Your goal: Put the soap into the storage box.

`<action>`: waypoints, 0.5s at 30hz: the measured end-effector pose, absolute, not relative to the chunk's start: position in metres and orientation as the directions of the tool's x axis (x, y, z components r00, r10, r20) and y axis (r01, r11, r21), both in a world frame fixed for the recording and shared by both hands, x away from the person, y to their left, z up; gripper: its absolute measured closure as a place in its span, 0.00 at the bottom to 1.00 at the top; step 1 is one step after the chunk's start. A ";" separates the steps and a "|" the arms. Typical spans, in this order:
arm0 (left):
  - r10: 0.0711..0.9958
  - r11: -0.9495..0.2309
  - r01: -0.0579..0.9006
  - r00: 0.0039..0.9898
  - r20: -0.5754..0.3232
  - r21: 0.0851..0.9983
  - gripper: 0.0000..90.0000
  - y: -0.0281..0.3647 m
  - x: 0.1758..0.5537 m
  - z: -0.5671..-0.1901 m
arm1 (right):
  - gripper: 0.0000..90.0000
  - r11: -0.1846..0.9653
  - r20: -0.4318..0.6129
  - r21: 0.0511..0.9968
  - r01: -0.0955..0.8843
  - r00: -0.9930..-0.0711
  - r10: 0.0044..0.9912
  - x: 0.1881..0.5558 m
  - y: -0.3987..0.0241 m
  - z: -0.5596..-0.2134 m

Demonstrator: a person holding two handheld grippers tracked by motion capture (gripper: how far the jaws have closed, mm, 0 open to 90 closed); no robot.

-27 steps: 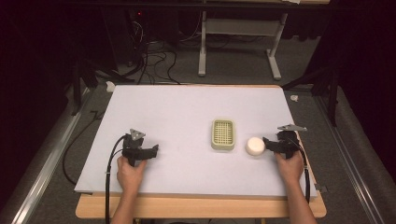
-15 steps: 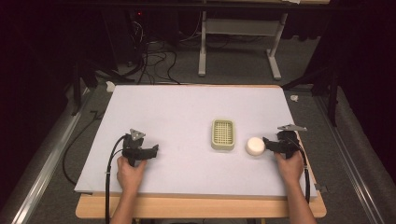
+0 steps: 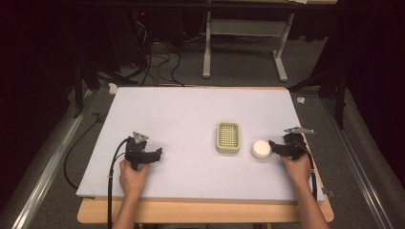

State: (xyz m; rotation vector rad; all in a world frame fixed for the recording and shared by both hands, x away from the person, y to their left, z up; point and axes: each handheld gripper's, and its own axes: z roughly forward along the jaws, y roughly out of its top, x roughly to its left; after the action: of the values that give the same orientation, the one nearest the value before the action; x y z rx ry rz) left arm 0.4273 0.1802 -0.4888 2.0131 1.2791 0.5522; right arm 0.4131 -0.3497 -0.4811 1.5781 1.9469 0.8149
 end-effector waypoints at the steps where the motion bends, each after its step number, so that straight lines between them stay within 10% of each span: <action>1: 0.904 -0.286 0.616 0.427 -0.006 0.734 0.19 0.180 0.427 -0.489 | 0.33 0.148 -0.010 0.719 0.679 -0.203 0.979 0.413 -0.350 -0.481; 15: 0.902 -0.292 0.614 0.431 -0.002 0.734 0.20 0.180 0.427 -0.489 | 0.32 0.140 0.007 0.715 0.685 -0.207 0.978 0.406 -0.352 -0.474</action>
State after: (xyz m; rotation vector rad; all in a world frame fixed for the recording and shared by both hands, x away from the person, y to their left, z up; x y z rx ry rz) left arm 0.4269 0.1802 -0.4886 2.0181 1.2734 0.5539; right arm 0.4063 -0.3522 -0.4736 1.5900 1.9557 0.8289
